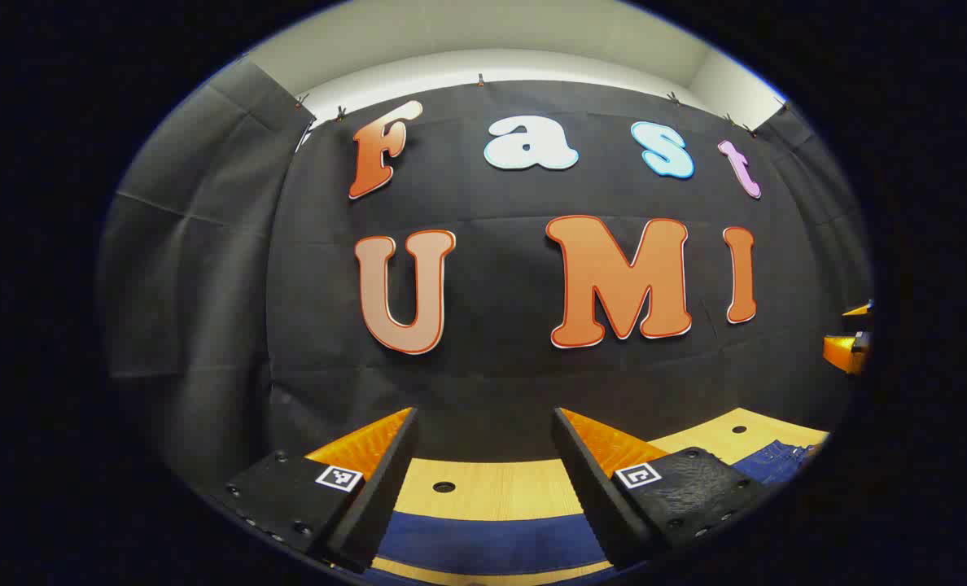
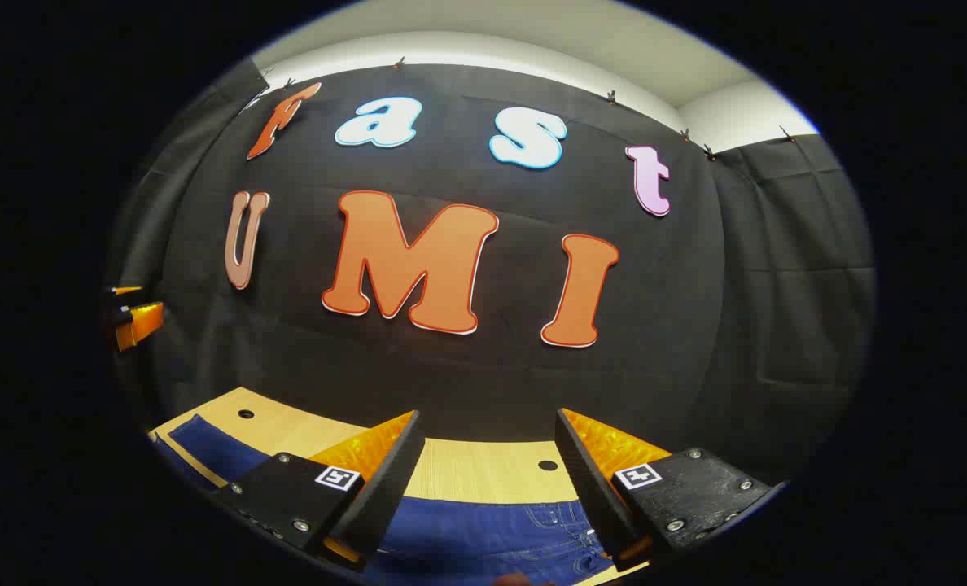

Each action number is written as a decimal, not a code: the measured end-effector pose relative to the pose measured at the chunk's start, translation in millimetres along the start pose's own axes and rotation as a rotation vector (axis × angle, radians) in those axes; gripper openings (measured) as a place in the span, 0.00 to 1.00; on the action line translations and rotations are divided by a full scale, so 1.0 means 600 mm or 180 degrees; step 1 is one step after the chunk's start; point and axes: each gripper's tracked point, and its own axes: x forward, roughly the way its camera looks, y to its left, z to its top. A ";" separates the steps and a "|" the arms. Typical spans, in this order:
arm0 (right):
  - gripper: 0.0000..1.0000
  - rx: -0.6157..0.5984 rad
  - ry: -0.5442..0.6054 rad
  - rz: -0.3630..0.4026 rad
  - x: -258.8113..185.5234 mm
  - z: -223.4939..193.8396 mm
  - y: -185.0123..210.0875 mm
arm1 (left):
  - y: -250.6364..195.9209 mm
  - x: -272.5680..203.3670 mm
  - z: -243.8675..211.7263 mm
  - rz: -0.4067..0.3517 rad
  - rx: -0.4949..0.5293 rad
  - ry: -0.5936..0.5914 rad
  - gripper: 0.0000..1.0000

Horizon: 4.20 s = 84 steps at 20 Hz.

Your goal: Grasp the waist and the cuffs of the jeans and fold them to make the two legs overlap; first hold the waist and fold one-third of the jeans toward the cuffs, then hold the cuffs and fold the remaining one-third in the same direction to finish folding.

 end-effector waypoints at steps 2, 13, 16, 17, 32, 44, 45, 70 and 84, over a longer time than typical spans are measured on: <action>0.98 0.0007 -0.0050 0.0010 0.007 0.002 -0.007 | -0.009 0.001 0.004 -0.0015 0.0005 -0.0012 0.96; 0.94 -0.0024 0.0001 0.0034 0.031 -0.023 -0.027 | -0.045 0.001 -0.040 -0.0004 0.0106 0.0357 0.99; 0.98 -0.0001 0.0032 -0.0003 0.037 -0.029 -0.038 | -0.024 -0.003 -0.042 0.0100 0.0095 0.0309 1.00; 0.98 0.0000 0.0045 -0.0025 0.041 -0.035 -0.046 | -0.018 -0.005 -0.040 0.0121 0.0098 0.0292 0.99; 0.98 0.0456 0.1192 -0.0287 0.036 -0.257 -0.147 | 0.147 -0.104 -0.305 0.0872 -0.0287 0.1608 0.99; 0.98 0.1279 0.2332 -0.0716 0.010 -0.479 -0.226 | 0.253 -0.224 -0.513 0.1459 -0.1312 0.2800 0.99; 0.98 0.1329 0.2371 -0.0755 0.012 -0.491 -0.232 | 0.261 -0.234 -0.530 0.1501 -0.1393 0.2873 0.98; 0.98 0.2715 0.3475 -0.1044 -0.062 -0.667 -0.281 | 0.330 -0.301 -0.667 0.1744 -0.4033 0.2603 0.83; 0.96 0.2856 0.3736 -0.1262 -0.093 -0.719 -0.316 | 0.313 -0.243 -0.705 0.1735 -0.3660 0.2903 0.01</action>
